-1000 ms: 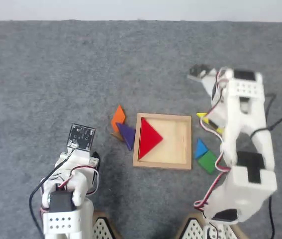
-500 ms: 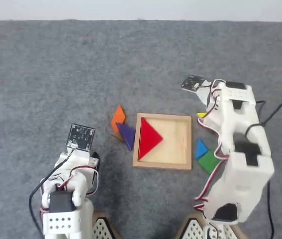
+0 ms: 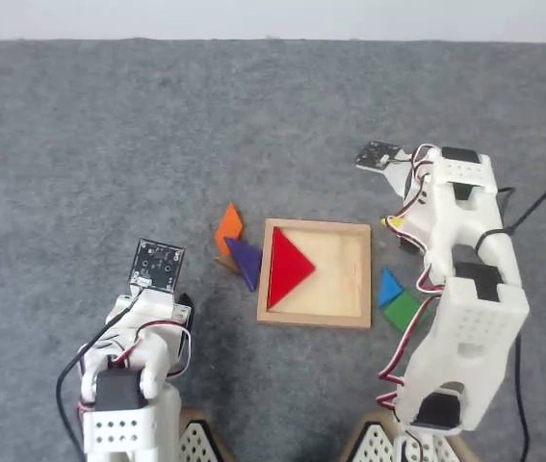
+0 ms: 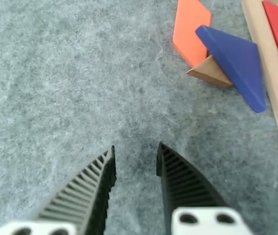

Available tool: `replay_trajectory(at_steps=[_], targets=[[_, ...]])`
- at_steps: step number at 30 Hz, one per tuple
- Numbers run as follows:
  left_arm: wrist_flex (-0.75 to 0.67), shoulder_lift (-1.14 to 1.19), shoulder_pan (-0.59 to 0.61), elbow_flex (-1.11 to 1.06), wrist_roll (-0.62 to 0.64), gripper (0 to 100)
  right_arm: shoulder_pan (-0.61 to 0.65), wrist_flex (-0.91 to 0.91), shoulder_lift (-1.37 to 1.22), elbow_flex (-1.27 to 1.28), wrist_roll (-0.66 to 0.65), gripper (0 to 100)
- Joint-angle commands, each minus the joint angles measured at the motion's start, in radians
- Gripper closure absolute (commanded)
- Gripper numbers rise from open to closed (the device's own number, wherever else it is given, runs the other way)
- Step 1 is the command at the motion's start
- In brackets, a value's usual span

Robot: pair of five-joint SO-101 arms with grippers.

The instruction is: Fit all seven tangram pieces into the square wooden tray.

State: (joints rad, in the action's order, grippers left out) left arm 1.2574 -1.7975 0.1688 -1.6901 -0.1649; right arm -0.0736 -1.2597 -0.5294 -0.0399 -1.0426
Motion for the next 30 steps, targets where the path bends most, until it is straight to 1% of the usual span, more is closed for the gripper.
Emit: replay_trajectory(at_steps=[1, 5, 10, 12, 17, 20, 25, 30], targets=[[0.003, -0.015, 0.005, 0.007, -0.012, 87, -0.031, -0.022, -0.001, -0.029, -0.012, 80.1], [0.003, -0.015, 0.005, 0.007, -0.012, 87, -0.033, -0.022, -0.001, -0.029, 0.000, 81.4], [0.003, -0.015, 0.005, 0.007, -0.012, 87, -0.054, -0.022, 0.012, -0.035, 0.068, 81.6], [0.003, -0.015, 0.005, 0.007, -0.012, 87, -0.074, -0.024, 0.016, -0.057, 0.120, 81.6], [0.003, -0.015, 0.005, 0.007, -0.012, 87, -0.165, -0.084, 0.056, -0.100, 0.275, 81.6], [0.003, -0.015, 0.005, 0.007, -0.012, 87, -0.222, -0.111, 0.068, -0.103, 0.325, 81.6], [0.003, -0.015, 0.005, 0.007, -0.012, 87, -0.317, -0.107, 0.068, -0.106, 0.381, 81.6], [0.003, -0.015, 0.005, 0.007, -0.012, 87, -0.352, -0.117, 0.074, -0.129, 0.450, 81.6]])
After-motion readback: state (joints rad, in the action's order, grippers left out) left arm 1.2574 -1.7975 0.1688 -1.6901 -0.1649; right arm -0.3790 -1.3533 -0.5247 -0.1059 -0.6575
